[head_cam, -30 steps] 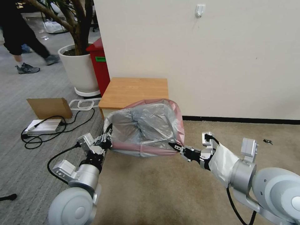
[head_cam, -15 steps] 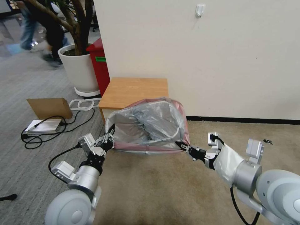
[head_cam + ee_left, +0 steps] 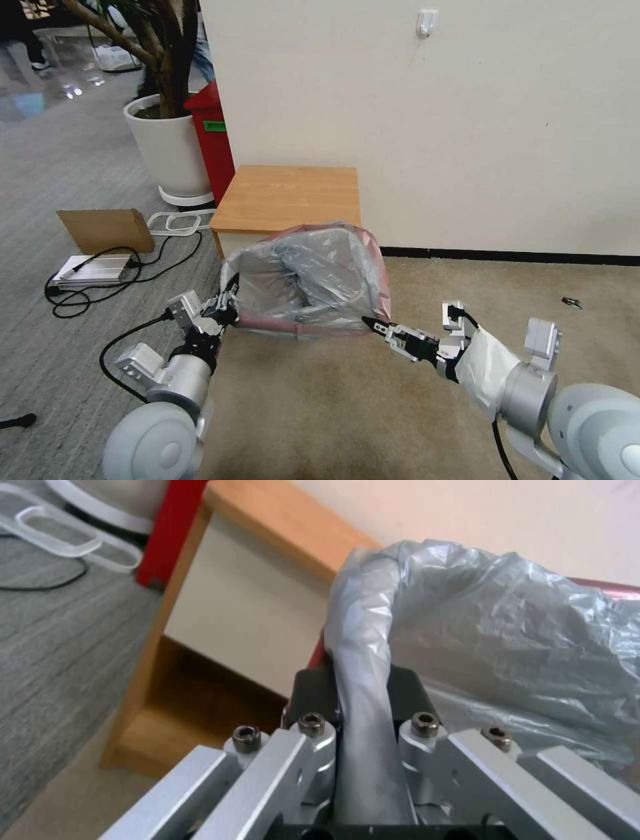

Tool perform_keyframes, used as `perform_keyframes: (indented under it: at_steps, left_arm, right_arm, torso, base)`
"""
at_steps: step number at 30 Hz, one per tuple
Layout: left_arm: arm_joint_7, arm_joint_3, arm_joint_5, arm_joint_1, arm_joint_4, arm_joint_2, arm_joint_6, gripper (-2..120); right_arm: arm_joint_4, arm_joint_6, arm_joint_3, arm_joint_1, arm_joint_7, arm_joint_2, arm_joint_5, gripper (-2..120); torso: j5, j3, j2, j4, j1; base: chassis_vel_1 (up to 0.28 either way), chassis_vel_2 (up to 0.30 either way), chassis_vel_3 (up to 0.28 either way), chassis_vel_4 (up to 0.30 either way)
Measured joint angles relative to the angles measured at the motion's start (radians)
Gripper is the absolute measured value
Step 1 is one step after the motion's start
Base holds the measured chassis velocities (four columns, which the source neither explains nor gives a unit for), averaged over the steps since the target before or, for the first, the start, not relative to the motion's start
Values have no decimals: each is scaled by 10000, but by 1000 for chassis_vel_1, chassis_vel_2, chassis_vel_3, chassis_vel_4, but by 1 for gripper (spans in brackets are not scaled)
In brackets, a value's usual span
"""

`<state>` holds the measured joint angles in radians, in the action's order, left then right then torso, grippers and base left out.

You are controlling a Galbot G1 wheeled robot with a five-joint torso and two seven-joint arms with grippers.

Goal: Pick up the garbage bag from the table and place it over the trash can.

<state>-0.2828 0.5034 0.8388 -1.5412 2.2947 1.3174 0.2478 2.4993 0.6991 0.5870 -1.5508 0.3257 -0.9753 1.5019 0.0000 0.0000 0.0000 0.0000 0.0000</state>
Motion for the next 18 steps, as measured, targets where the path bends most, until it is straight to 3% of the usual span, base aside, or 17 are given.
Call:
perform_keyframes:
  at_steps: [4,9,14,18]
  left_arm:
    - [-133,-12,87,27,-165,12,10,7]
    - [-256,20,418,-81,-147,15,147,7]
    - [-276,-92,515,-185,-88,62,191,7]
    - [-317,-225,523,-220,36,170,193,7]
  right_arm:
    - [0,-655,90,-59,-592,-43,-359,82]
    - [2,-1549,71,426,-740,-282,-533,96]
    - [5,-2544,-378,1357,100,-1154,-513,100]
    - [5,-2990,-541,1085,319,-2225,-1714,100]
  torso:
    - [0,0,0,0,0]
    - [-2,0,0,0,0]
    - [0,1,0,4,-1]
    - [0,0,0,0,0]
  base:
    - [0,0,0,0]
    - [0,0,0,0]
    - [0,0,0,0]
    - [0,0,0,0]
